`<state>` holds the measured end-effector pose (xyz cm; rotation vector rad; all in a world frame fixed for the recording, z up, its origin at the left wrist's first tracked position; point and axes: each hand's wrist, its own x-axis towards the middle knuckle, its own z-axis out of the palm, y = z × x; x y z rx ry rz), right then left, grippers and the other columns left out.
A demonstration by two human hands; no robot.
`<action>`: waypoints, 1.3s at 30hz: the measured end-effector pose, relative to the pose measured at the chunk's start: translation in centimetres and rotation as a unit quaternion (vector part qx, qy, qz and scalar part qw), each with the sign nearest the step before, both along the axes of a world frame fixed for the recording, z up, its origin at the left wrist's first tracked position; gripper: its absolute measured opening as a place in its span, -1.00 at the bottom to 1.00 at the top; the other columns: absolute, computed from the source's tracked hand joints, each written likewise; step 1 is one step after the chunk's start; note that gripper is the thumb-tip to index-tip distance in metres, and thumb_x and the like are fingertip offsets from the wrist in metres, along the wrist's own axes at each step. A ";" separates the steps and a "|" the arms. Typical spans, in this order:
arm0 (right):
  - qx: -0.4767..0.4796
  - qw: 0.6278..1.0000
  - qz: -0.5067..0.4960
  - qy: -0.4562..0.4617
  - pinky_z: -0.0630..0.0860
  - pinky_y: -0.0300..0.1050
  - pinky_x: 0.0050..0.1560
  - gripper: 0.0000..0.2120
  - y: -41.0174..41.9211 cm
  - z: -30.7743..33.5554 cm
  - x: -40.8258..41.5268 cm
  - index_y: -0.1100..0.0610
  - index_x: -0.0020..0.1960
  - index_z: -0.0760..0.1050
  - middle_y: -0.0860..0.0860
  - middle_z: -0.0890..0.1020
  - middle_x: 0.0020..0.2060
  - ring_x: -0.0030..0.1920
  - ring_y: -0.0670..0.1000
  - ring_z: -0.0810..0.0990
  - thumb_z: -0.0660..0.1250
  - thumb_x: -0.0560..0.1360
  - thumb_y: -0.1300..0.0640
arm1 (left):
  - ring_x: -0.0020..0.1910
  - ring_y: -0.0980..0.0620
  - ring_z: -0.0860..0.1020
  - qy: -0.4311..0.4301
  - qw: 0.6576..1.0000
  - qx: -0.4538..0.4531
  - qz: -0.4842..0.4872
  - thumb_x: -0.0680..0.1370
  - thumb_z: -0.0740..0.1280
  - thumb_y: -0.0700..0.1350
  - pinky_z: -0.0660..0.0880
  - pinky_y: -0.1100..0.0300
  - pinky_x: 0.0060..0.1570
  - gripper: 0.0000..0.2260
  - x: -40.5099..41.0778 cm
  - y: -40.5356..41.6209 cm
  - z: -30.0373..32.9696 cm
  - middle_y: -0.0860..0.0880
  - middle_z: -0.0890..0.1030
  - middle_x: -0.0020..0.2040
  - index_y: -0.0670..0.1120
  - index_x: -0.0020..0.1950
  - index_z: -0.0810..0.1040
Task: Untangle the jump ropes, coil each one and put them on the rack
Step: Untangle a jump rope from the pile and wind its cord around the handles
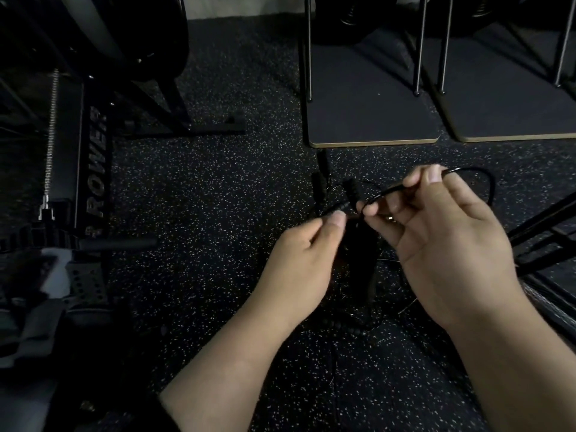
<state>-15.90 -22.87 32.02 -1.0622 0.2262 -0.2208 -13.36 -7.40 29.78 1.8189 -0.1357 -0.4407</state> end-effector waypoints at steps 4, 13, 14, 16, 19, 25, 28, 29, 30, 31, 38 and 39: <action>0.012 1.000 -0.004 0.006 0.62 0.07 0.17 -0.74 0.1 0.1 -0.1 0.08 -0.07 0.48 0.04 0.55 -0.26 -0.11 0.05 0.66 0.12 0.71 0.04 | -0.15 0.02 0.67 0.041 0.998 -0.040 -0.016 0.65 0.34 0.03 0.61 0.04 -0.18 -0.85 0.3 0.3 0.0 0.12 0.72 -0.13 0.09 0.09 0.71; 0.079 0.997 0.014 0.010 0.62 0.01 0.14 -0.77 0.5 0.6 -0.4 0.11 -0.01 0.51 0.05 0.56 -0.25 -0.09 0.06 0.66 0.16 0.71 0.05 | 0.06 0.15 0.69 -0.008 0.998 -0.031 -0.048 0.64 0.38 -0.13 0.62 0.05 0.16 -0.82 0.1 -0.2 -0.5 0.12 0.74 0.02 0.08 0.20 0.65; 0.028 0.999 0.003 0.018 0.62 -0.01 0.14 -0.80 0.6 0.6 -0.4 0.11 0.03 0.55 0.03 0.58 -0.23 -0.07 0.02 0.67 0.20 0.70 0.05 | 0.04 0.16 0.69 -0.035 0.999 -0.005 -0.041 0.64 0.37 -0.11 0.62 0.02 0.14 -0.85 0.1 -0.4 -0.6 0.12 0.73 0.01 0.07 0.18 0.64; -0.222 0.973 -0.002 0.058 0.63 -0.20 0.07 -0.83 0.4 0.5 -0.6 -0.03 0.18 0.59 -0.08 0.65 -0.17 -0.10 -0.16 0.66 0.35 0.62 -0.01 | -0.03 0.20 0.68 -0.071 0.997 0.038 -0.009 0.63 0.38 -0.04 0.62 0.09 0.03 -0.90 0.2 -0.5 -0.8 0.15 0.72 -0.05 0.07 0.13 0.64; -0.386 0.902 0.128 0.144 0.60 -0.39 -0.16 -0.65 0.6 0.3 -1.0 -0.19 0.21 0.58 -0.23 0.72 -0.14 -0.15 -0.28 0.69 0.49 0.44 -0.17 | -0.21 0.20 0.65 -0.065 0.996 0.045 0.038 0.58 0.42 0.06 0.60 0.17 -0.23 -0.92 0.5 -0.2 -0.3 0.13 0.70 -0.18 0.09 -0.02 0.65; -0.430 0.885 0.082 0.157 0.34 -0.29 -0.59 -0.90 1.2 -0.1 -1.0 -0.13 -0.10 0.64 -0.17 0.62 -0.50 -0.59 -0.17 0.46 0.43 0.57 0.04 | -0.18 0.20 0.60 -0.113 0.985 0.125 0.047 0.54 0.50 0.00 0.52 0.24 -0.25 -0.93 0.7 0.3 -1.0 0.15 0.63 -0.11 0.09 -0.02 0.65; -0.421 0.889 0.046 0.175 0.22 -0.31 -0.64 -0.87 0.7 -0.9 -0.7 -0.06 -0.06 0.63 -0.14 0.55 -0.58 -0.65 -0.17 0.35 0.38 0.61 0.13 | 0.01 0.28 0.55 -0.125 0.983 0.126 0.038 0.54 0.49 0.04 0.47 0.43 -0.07 -0.79 0.6 0.2 -0.7 0.19 0.52 0.05 0.02 0.14 0.66; -0.422 0.888 0.027 0.182 0.24 -0.30 -0.64 -0.88 0.4 -1.1 -0.7 -0.04 -0.02 0.63 -0.14 0.57 -0.57 -0.65 -0.17 0.37 0.36 0.62 0.14 | 0.06 0.31 0.51 -0.127 0.983 0.126 0.035 0.54 0.47 0.09 0.43 0.50 -0.01 -0.71 0.6 0.2 -0.5 0.20 0.47 0.09 0.00 0.20 0.64; -0.426 0.885 0.010 0.188 0.27 -0.29 -0.63 -0.88 0.1 -1.2 -0.5 -0.04 0.01 0.64 -0.13 0.60 -0.54 -0.64 -0.16 0.41 0.35 0.62 0.14 | 0.11 0.32 0.48 -0.132 0.983 0.126 0.035 0.54 0.46 0.14 0.38 0.55 0.03 -0.66 0.5 0.2 -0.2 0.20 0.44 0.12 -0.01 0.23 0.63; -0.434 0.880 -0.001 0.192 0.35 -0.25 -0.60 -0.87 -0.2 -1.3 -0.5 -0.05 0.04 0.65 -0.12 0.64 -0.48 -0.60 -0.15 0.48 0.34 0.63 0.14 | 0.11 0.31 0.49 -0.133 0.984 0.115 0.035 0.53 0.44 0.16 0.36 0.55 0.04 -0.68 0.5 0.2 0.1 0.19 0.44 0.12 0.01 0.19 0.64; -0.536 0.810 0.073 0.227 0.60 0.08 -0.34 -0.75 -1.0 -2.1 -0.4 -0.21 0.00 0.60 -0.07 0.68 -0.34 -0.38 0.05 0.65 0.30 0.64 0.15 | 0.06 0.14 0.62 -0.014 0.972 -0.143 0.183 0.48 0.25 0.33 0.51 0.01 0.28 -0.59 1.1 0.7 1.5 0.13 0.69 -0.02 0.10 0.12 0.61; -0.542 0.801 0.080 0.240 0.56 0.05 -0.41 -0.78 -1.1 -2.2 -0.5 -0.18 0.04 0.61 -0.04 0.68 -0.37 -0.44 0.07 0.62 0.31 0.64 0.14 | 0.07 0.06 0.65 0.000 0.958 -0.189 0.216 0.50 0.23 0.32 0.52 -0.06 0.30 -0.56 1.4 1.0 1.7 0.05 0.70 -0.01 0.04 0.16 0.59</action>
